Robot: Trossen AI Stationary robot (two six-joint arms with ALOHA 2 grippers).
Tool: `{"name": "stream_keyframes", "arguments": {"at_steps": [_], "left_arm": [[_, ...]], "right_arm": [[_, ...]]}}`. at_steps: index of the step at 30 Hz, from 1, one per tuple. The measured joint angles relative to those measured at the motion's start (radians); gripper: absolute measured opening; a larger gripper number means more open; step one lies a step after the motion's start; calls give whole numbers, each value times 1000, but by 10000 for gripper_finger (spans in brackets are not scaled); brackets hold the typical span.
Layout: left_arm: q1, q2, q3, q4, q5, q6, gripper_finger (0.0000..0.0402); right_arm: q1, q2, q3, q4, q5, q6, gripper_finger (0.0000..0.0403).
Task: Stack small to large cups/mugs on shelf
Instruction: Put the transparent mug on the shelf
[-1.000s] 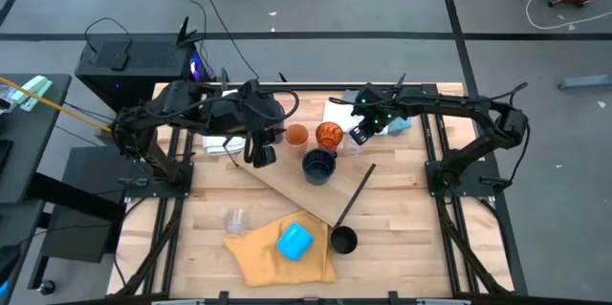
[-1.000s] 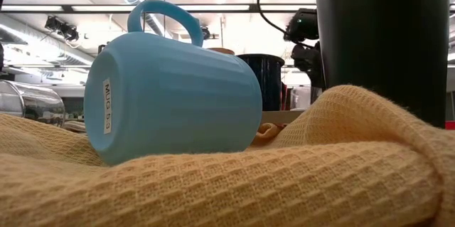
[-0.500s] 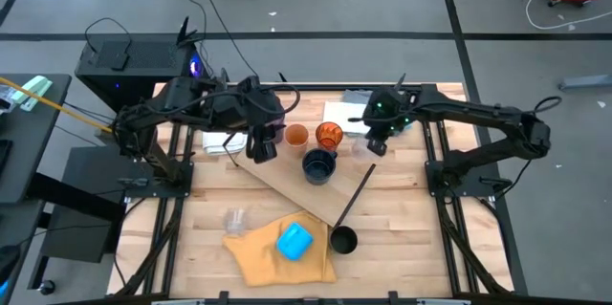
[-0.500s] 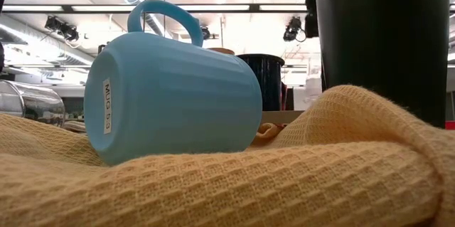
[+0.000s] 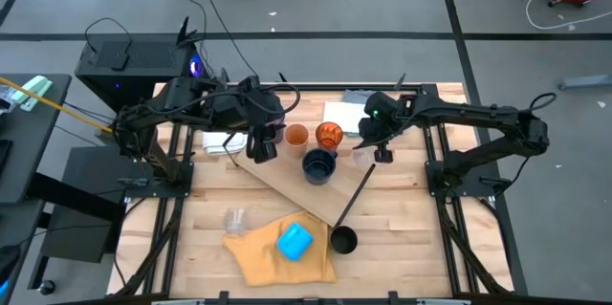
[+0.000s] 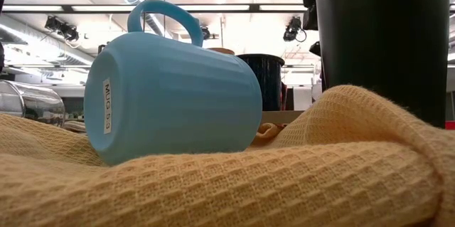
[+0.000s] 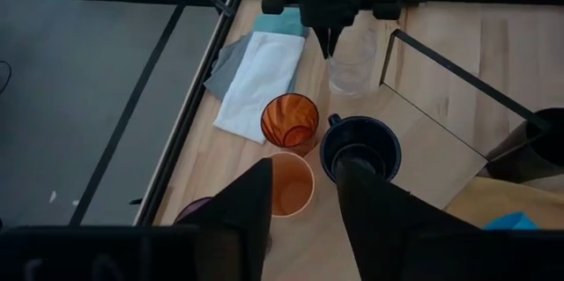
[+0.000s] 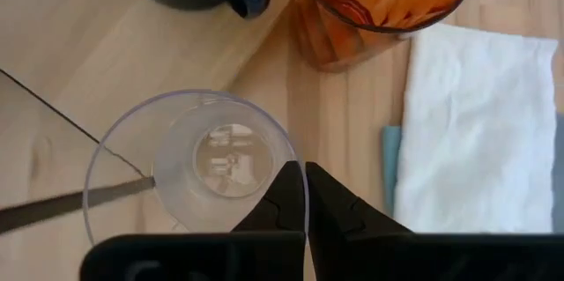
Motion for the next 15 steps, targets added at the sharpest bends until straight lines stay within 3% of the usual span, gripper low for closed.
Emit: {"name": "stream_keyframes", "arguments": {"at_steps": [6, 15], "left_arm": [[0, 0, 0, -1, 0, -1, 136], [0, 0, 0, -4, 0, -1, 130]], "right_arm": [[-1, 25, 29, 1, -2, -73, 2], [0, 120, 210, -90, -2, -226, 1]]}}
